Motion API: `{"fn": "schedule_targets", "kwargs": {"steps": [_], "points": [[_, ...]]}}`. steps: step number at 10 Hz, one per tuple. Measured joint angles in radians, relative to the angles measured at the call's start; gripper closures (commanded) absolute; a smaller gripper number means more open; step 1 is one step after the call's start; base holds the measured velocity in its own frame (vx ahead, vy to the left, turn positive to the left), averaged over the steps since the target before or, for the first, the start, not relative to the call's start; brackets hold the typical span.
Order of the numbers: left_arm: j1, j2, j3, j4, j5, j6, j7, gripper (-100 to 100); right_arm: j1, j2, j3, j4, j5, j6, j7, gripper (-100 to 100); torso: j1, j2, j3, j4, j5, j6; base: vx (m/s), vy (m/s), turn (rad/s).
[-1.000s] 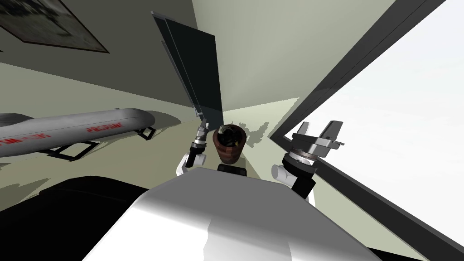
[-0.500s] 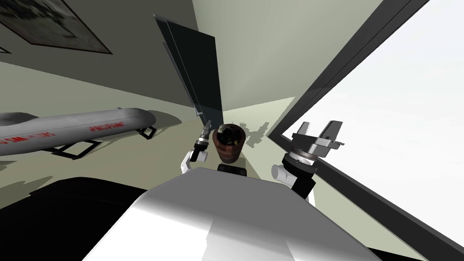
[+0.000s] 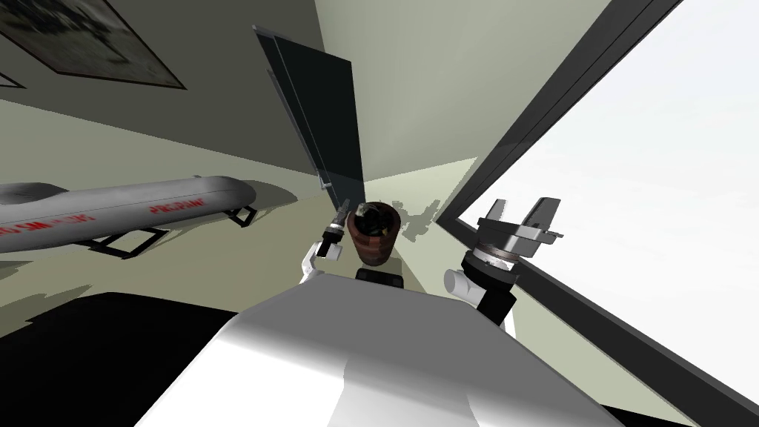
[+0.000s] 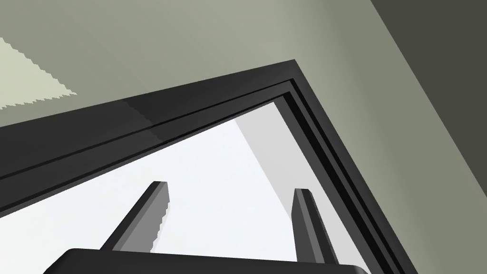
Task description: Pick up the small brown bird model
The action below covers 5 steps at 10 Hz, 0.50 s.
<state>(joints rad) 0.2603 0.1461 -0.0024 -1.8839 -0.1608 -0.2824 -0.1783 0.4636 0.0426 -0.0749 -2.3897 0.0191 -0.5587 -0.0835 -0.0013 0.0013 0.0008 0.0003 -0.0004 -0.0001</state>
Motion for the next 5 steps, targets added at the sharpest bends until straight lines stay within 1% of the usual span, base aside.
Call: {"fn": "schedule_targets", "kwargs": {"steps": [2,3,4,5], "points": [[-0.044,-0.001,0.000,0.070,-0.006,0.030,-0.018,-100,0.000,0.000,0.000,0.000,0.000,0.000,0.000,0,-0.002,0.001,0.000,0.000,0.000,0.000,-0.037,-0.042,0.000],[-0.066,-0.001,0.000,0.099,-0.008,0.052,-0.024,-100,0.000,0.000,0.000,0.000,0.000,0.000,0.000,0,-0.001,0.000,0.000,0.000,0.000,0.000,-0.038,-0.028,-0.005],[-0.094,0.001,0.000,0.121,-0.010,0.087,-0.029,-100,0.000,0.000,0.000,0.000,0.000,0.000,0.000,0,-0.001,0.001,0.000,0.000,0.000,0.000,-0.023,-0.019,-0.005],[-0.104,-0.001,0.000,0.148,-0.011,0.102,-0.034,-100,0.000,0.000,0.000,0.000,0.000,0.000,0.000,0,0.000,0.000,0.000,0.000,0.000,0.000,-0.022,-0.025,-0.007]]}}
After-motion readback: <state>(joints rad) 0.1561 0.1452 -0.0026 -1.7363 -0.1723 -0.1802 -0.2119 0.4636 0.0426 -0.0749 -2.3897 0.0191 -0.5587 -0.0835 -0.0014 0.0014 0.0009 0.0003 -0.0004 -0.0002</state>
